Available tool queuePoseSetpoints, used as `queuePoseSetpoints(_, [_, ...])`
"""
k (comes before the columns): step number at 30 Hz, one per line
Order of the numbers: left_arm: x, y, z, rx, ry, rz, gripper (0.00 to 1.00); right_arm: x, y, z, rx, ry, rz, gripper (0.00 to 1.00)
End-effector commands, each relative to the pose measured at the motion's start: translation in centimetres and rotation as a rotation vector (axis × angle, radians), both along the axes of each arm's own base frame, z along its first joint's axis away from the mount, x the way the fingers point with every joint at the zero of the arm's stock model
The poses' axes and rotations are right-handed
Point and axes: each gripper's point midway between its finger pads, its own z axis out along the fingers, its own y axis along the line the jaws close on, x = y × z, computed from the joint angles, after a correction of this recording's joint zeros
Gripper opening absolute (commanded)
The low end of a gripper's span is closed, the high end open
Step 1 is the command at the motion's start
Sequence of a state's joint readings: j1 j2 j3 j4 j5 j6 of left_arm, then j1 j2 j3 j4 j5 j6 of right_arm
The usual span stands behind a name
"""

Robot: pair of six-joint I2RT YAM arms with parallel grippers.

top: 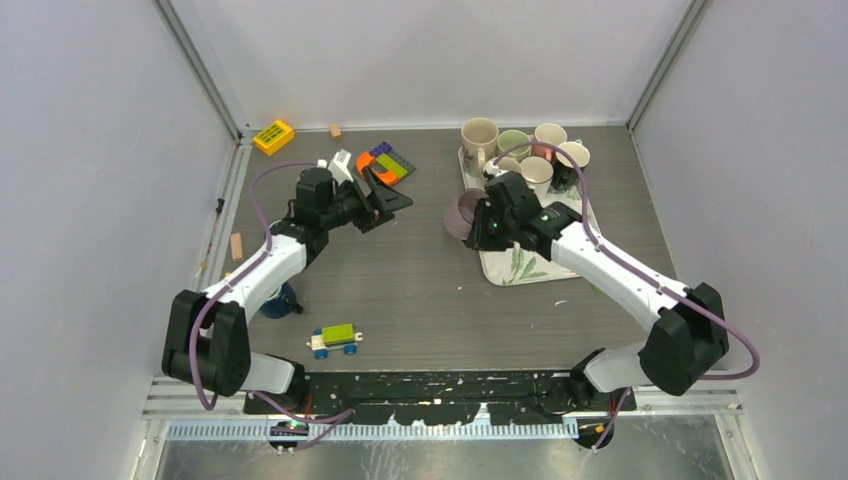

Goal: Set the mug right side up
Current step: Turn over the cup at the center of the board, then place the cup on the tray.

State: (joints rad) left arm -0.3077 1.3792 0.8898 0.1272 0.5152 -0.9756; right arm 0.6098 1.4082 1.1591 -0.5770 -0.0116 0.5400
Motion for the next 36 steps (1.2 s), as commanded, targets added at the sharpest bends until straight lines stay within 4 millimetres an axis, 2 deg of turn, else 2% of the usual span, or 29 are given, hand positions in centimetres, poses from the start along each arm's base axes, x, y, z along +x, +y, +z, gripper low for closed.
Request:
queuePoseSetpoints(1, [-0.6,0.3,1.6,0.041,-0.06,-0.019,0.81,-1.2,-2.7,1.2,-0.066,-0.06,-0.035,0.01])
queuePoseSetpoints(9, [-1.0,0.4,1.5,0.069,-0.062,-0.034,0.81,-4.7,-6.8,-0.9,-0.175,0.011,-0.095,0.01])
queuePoseSetpoints(16, [-1.3,0.5,1.7,0.078,-0.072,-0.042,0.81,-4.9,-9.7,-2.5,-0.282,0.022,-0.223,0.01])
queuePoseSetpoints(20, [-1.4,0.5,1.7,0.077,-0.076,-0.051,0.81,-3.6,-10.8,-3.5,-0.318,0.008,-0.314,0.01])
queuePoseSetpoints(27, [-1.8,0.3,2.0,0.071,-0.084,-0.07,0.81,0.2,-12.7,-5.0,-0.318,-0.007,-0.461,0.01])
queuePoseSetpoints(36, [-3.1,0.4,1.8,0.095,-0.072,-0.111,0.82,4.0,-16.8,-6.9,-0.33,0.023,-0.58,0.01])
